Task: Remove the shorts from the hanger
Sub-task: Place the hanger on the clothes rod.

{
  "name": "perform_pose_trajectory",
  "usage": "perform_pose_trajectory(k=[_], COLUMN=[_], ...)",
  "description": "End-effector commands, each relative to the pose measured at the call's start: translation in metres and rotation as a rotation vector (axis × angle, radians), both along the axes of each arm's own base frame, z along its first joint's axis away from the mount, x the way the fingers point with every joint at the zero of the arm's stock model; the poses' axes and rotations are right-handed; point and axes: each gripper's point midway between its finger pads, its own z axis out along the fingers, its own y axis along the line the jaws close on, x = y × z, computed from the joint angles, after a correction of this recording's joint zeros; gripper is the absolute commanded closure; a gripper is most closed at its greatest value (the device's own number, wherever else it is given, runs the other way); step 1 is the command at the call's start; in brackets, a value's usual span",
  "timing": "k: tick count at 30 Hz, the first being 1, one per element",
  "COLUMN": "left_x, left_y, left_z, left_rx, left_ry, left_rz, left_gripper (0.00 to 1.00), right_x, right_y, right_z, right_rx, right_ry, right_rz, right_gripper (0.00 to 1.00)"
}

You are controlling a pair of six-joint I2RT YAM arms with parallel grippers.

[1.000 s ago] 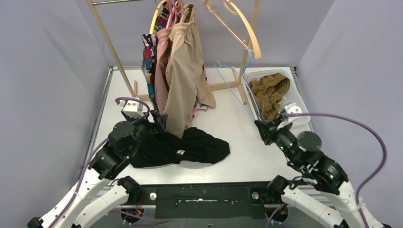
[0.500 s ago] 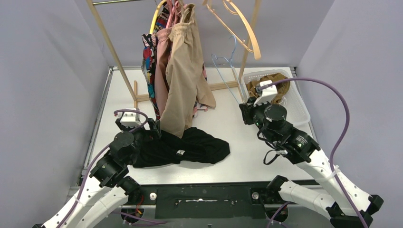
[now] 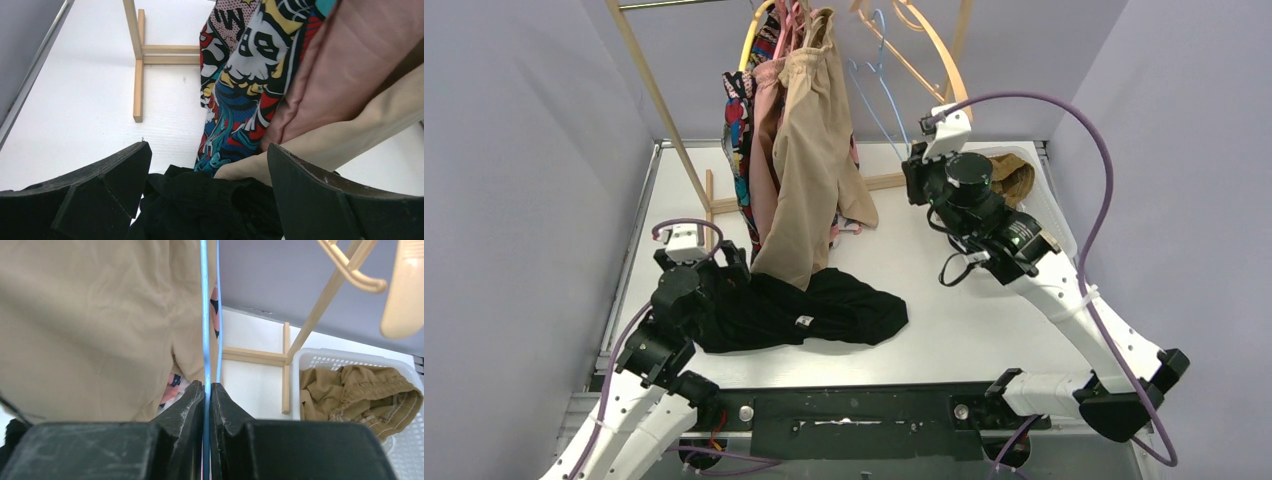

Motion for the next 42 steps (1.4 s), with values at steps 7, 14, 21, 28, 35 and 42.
perform_pose_trajectory(k=[7,14,21,28,35,42], left_x=[0.003,0.004,0.007,0.007,0.006,0.006], left_y=[0.01,0.013,0.013,0.015,0.016,0.016], left_z=[0.03,0.029,0.024,0.024,0.024,0.025], left_rx=[-0.089,-0.089,-0.084,-0.084,-0.086,-0.088], left_ry=[-0.126,-0.126,-0.106,-0.106,-0.107,-0.108], left_rz=[-0.003,0.002,0.003,0.006,0.008,0.007], left_gripper=[0.13,0.13,0.13,0.13,0.13,0.13], right_x=[0.044,0.05,0.055,0.074,0.1,0.113], right_y=[-0.009,-0.003,0.003,0.007,0.009,0.013], right_z=[0.048,0.078,0.088,0.093,0.079,0.045], right_rx=[-0.003,0.028,0.031,0.02,0.024,0.008], right_ry=[-0.092,-0.16,-0.181,-0.153,-0.057,0.069], right_rz=[-0.088,-0.047,-0.016,0.005,0.011,0.026], right_gripper=[1.0,1.0,1.0,1.0,0.97,0.89])
